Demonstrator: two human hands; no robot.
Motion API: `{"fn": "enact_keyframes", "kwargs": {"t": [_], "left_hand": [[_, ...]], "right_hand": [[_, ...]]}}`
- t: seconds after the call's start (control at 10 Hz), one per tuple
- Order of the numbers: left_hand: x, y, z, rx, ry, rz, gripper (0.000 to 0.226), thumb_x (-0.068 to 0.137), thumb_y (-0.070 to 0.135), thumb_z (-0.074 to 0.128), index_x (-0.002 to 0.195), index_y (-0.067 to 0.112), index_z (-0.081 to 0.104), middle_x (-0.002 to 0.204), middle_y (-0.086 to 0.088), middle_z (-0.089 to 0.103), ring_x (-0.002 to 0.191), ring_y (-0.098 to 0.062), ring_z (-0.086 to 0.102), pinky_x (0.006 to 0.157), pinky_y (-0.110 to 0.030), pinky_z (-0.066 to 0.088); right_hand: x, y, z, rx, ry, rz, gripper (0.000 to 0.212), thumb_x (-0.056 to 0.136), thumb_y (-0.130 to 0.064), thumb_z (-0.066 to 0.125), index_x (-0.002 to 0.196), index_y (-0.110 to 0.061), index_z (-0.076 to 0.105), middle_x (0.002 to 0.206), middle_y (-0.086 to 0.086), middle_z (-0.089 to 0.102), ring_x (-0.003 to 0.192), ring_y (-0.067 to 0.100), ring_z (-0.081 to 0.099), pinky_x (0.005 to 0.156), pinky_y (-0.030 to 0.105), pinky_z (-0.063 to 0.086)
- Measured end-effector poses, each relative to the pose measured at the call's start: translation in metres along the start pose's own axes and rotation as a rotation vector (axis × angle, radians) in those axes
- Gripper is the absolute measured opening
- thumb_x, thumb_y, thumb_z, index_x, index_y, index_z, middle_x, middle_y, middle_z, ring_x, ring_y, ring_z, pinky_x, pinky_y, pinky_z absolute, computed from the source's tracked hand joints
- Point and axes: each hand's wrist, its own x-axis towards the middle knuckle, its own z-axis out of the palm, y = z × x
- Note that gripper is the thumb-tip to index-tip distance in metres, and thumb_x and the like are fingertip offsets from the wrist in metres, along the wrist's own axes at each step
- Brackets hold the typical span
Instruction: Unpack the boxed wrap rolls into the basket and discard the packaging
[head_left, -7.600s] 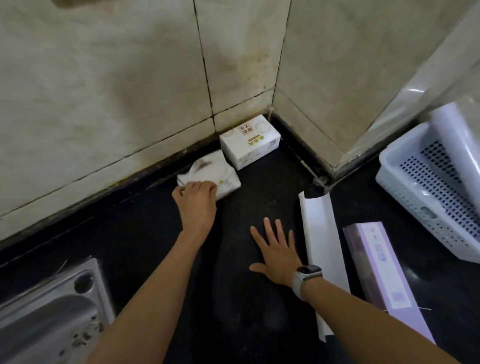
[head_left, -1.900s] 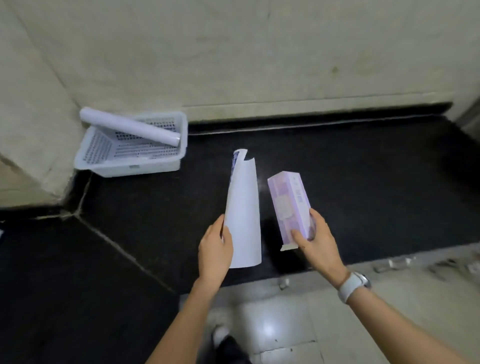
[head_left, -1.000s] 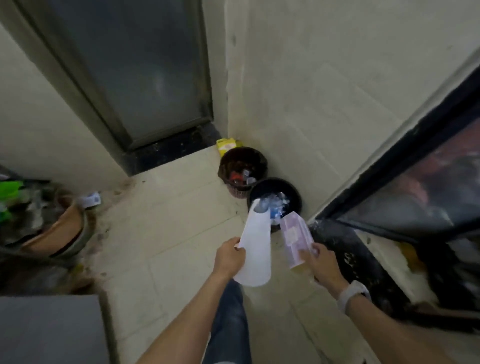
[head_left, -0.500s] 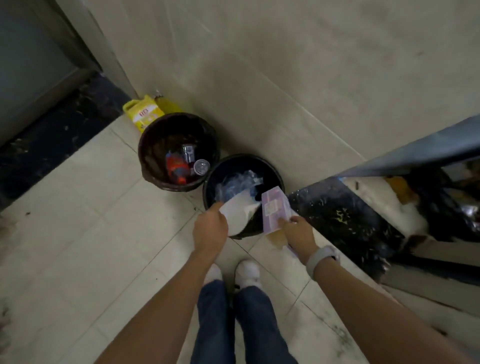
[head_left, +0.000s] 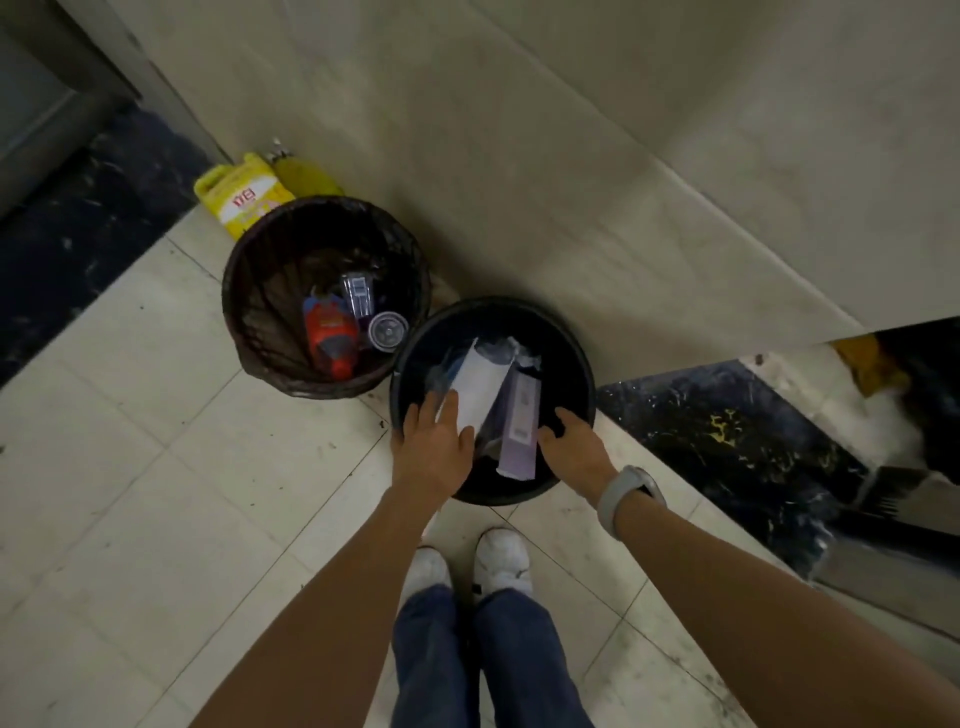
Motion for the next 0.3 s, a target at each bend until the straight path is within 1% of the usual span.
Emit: {"fn": "enact_keyframes", "kwargs": {"t": [0.1, 0.2, 0.3], "left_hand": [[-0.014, 0.018, -0.034, 0.001, 0.019, 0.04, 0.053, 0.097, 0.029, 0.038, 0.146, 0.016, 0.023, 0.155, -0.014, 0.021, 0.141, -0.033, 0.023, 0.11, -0.053, 0.028], [-0.03, 0.04, -0.078, -0.037, 0.102, 0.121, 0.046, 0.096, 0.024, 0.041, 0.139, 0.01, 0.038, 0.146, -0.016, 0.037, 0.131, -0.034, 0.038, 0.104, -0.048, 0.039], [-0.06, 0.076, -0.145, -0.041, 0.194, 0.257, 0.041, 0.095, 0.02, 0.043, 0.134, 0.008, 0.045, 0.138, -0.014, 0.048, 0.125, -0.033, 0.044, 0.101, -0.044, 0.042]], "right_hand": [[-0.028, -0.025, -0.026, -0.038, -0.012, -0.079, 0.041, 0.098, -0.016, 0.04, 0.135, -0.001, 0.038, 0.138, 0.02, 0.048, 0.124, 0.034, 0.047, 0.099, 0.033, 0.039], [-0.056, -0.056, -0.057, -0.05, 0.025, -0.163, 0.035, 0.096, -0.013, 0.04, 0.125, 0.006, 0.047, 0.126, 0.026, 0.056, 0.114, 0.037, 0.054, 0.096, 0.038, 0.042], [-0.106, -0.1, -0.105, -0.062, 0.069, -0.284, 0.027, 0.095, -0.01, 0.04, 0.089, 0.001, 0.065, 0.087, 0.023, 0.065, 0.088, 0.035, 0.059, 0.082, 0.038, 0.046]]}}
